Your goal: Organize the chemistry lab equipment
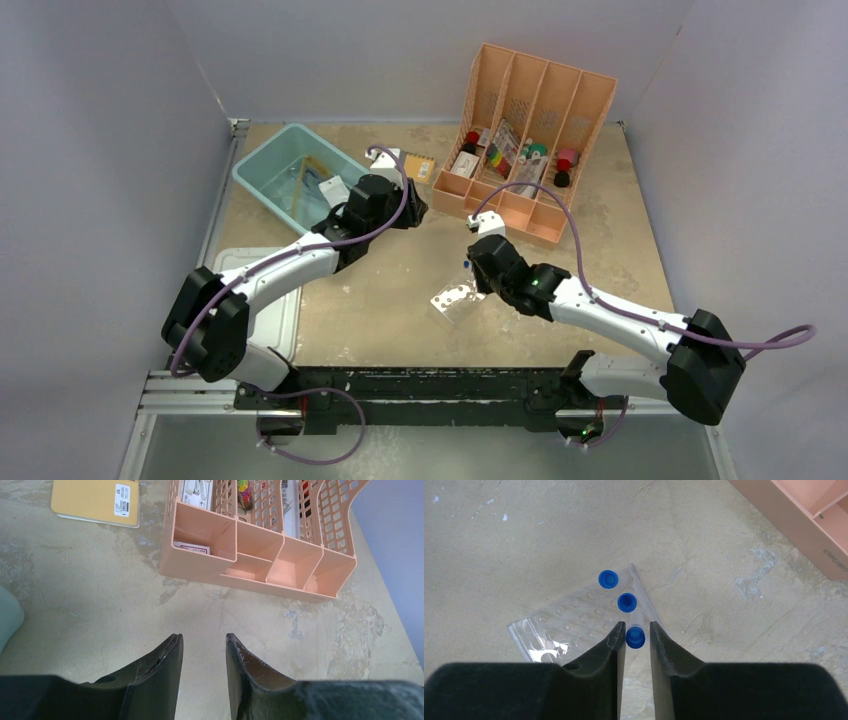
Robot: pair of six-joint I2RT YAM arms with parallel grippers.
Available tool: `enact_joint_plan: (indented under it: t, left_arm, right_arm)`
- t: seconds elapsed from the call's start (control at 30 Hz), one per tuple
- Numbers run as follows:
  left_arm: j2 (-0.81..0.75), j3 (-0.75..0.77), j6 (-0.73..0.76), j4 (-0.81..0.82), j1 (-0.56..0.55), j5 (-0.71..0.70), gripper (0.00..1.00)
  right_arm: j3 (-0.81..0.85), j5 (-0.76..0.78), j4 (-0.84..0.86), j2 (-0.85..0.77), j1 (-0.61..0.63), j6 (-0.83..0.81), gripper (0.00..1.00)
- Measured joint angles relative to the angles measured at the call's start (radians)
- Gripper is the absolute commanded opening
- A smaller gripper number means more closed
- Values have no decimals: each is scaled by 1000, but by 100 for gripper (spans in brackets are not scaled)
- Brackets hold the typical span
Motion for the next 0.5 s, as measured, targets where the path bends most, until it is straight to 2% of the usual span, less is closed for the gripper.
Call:
enact_joint_plan:
  t: [0.13, 0.5]
  left_arm:
    - [0, 0, 0, -7, 0, -1, 36]
    - [-2, 0, 1, -16, 0, -8, 37]
  right_arm:
    - [0, -6, 1, 0, 0, -2, 41]
    - [37, -56, -51, -5, 0, 2, 50]
